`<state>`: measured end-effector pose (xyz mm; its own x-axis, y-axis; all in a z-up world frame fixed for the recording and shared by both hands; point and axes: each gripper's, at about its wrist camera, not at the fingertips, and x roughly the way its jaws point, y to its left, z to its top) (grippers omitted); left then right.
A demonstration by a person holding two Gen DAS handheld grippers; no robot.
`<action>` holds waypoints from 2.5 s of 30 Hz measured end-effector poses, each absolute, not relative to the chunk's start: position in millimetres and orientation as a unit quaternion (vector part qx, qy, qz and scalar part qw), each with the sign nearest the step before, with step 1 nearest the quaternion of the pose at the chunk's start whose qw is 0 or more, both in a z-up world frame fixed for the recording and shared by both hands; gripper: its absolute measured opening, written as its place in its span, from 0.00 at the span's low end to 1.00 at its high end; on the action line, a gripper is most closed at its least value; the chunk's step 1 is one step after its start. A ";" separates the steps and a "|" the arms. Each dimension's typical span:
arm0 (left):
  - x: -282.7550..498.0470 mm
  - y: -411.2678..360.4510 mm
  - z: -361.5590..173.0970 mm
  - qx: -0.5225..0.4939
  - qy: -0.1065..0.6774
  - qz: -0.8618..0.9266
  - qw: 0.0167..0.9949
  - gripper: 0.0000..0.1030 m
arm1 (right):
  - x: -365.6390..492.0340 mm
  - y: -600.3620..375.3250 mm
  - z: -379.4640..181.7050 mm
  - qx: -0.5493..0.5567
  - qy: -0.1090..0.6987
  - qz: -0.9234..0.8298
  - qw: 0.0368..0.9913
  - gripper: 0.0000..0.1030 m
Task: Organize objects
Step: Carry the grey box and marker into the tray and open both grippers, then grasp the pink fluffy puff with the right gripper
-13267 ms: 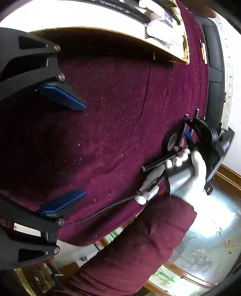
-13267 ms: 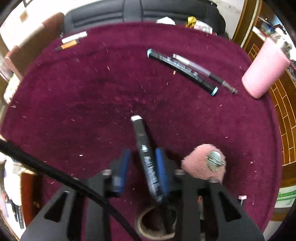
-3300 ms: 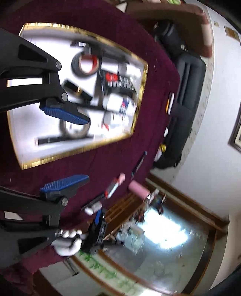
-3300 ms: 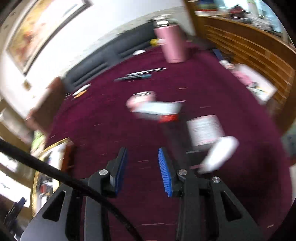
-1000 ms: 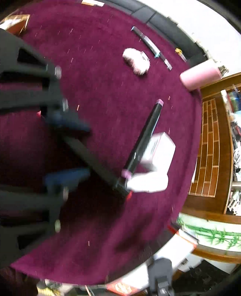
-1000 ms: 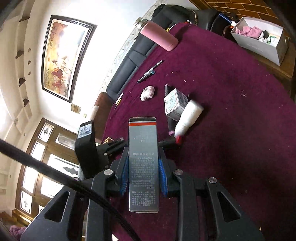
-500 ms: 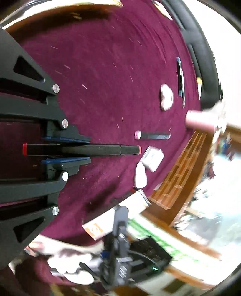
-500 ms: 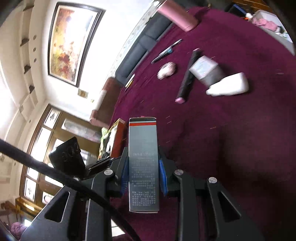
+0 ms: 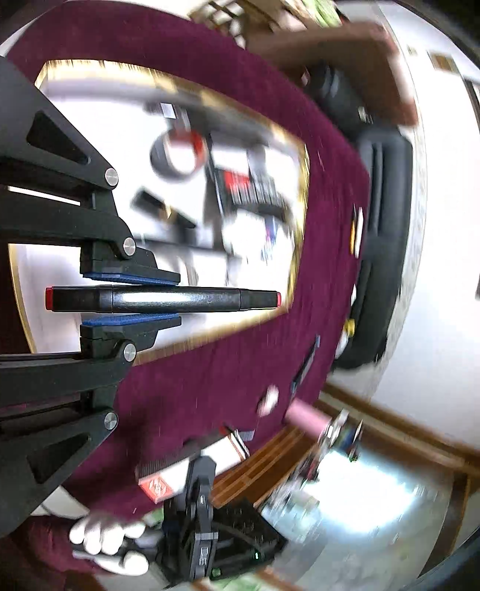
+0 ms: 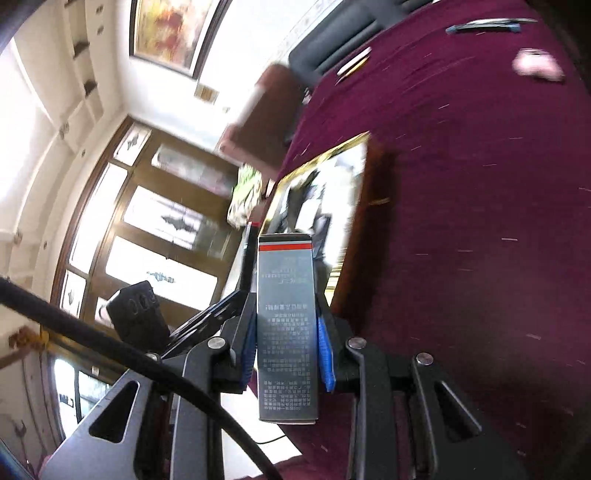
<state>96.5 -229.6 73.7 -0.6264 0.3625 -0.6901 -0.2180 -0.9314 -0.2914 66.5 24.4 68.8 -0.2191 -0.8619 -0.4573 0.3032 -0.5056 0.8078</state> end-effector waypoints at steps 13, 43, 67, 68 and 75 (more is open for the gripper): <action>51.2 -292.0 20.9 -0.458 -0.083 0.878 0.114 0.11 | 36.3 -67.2 40.9 0.537 -0.245 -0.719 0.367 0.26; 120.3 -362.2 46.6 -0.332 -0.268 0.896 0.123 0.50 | 32.1 -92.7 46.4 0.519 -0.217 -0.766 0.310 0.32; 100.1 -119.3 68.3 -0.425 -0.130 0.841 0.309 0.53 | 73.6 179.8 51.3 0.391 -0.331 -0.844 0.159 0.43; 96.8 -106.7 63.9 -0.431 -0.128 0.833 0.322 0.53 | 75.8 199.6 54.4 0.385 -0.334 -0.850 0.134 0.43; 60.9 -44.0 26.6 -0.449 -0.078 0.833 0.315 0.52 | 68.7 285.8 64.6 0.388 -0.305 -0.869 0.025 0.50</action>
<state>60.9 -44.0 26.6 -0.3991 0.5945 -0.6981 -0.4545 -0.7895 -0.4125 68.7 285.8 64.6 -0.6983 -0.2805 -0.6586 -0.1928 -0.8124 0.5504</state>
